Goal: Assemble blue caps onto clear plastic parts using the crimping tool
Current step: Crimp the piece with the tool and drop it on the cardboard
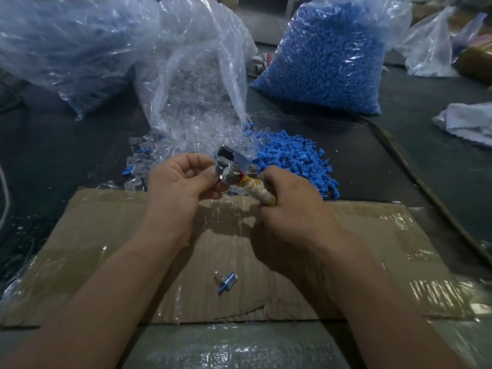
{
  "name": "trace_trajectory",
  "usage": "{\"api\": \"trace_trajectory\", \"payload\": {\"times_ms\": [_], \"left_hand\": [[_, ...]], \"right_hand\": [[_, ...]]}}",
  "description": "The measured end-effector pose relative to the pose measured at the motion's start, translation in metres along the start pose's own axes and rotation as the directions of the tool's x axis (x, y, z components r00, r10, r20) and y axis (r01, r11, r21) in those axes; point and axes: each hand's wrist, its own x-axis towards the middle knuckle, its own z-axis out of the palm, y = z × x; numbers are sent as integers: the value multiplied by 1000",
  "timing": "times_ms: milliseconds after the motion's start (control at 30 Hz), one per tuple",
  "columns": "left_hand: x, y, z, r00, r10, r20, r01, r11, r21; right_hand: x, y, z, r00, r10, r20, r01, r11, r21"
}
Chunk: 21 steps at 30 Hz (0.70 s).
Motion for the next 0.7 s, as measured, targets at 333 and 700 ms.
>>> {"api": "trace_trajectory", "payload": {"times_ms": [333, 700], "left_hand": [[10, 20, -30, 884, -335, 327, 249, 928, 278], [1, 14, -24, 527, -516, 675, 15, 800, 600]], "right_hand": [[4, 16, -8, 989, 148, 9, -148, 989, 24], [0, 1, -4, 961, 136, 242, -110, 987, -120]]}}
